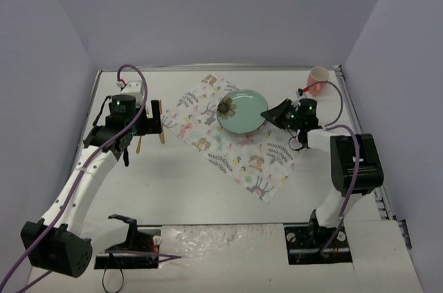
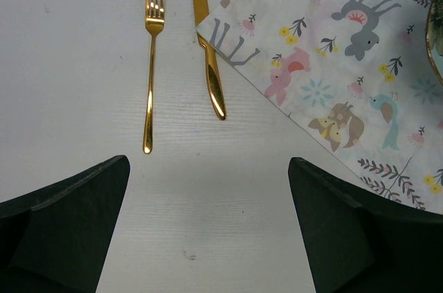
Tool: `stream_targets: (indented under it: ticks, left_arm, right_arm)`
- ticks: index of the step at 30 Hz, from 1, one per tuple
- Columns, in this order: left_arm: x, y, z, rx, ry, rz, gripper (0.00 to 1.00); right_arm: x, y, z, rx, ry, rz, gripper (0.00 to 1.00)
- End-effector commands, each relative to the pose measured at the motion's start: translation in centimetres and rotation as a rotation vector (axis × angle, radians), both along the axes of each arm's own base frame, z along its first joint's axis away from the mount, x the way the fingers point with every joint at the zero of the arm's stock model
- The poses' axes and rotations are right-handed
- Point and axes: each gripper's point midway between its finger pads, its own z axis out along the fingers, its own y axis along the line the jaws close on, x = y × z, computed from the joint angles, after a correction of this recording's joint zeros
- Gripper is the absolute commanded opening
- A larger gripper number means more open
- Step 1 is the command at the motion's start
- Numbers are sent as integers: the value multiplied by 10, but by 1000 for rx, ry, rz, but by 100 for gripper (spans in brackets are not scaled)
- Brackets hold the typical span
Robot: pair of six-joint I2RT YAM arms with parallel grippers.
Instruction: Set the dinner table for one person
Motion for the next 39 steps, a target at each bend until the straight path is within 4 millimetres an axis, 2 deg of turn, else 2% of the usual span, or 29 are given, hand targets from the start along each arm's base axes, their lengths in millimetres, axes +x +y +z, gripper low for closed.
stream_targets:
  ticks: [1,5,10,20,29,39]
  left_arm:
    - [13,1,23,-22,-89,18,97]
    - [13,2,23,-22,-89,21,97]
    - [13,2,23,-20,-87,17,97]
    - [13,2,22,-21,-85,17,97]
    - [14,2,23,-26,-86,14,97]
    - [13,2,23,-28,-86,12,97]
  right_arm:
    - [30,38,81,90,-319,110,0]
    - [31,51,71,108,-317,145,0]
    - [25,53,61,99,-315,164,0]
    - [20,57,20,111,-247,191,0]
    - [11,53,-6,90,-201,184,0]
    - [6,40,-36,9,-127,152,2]
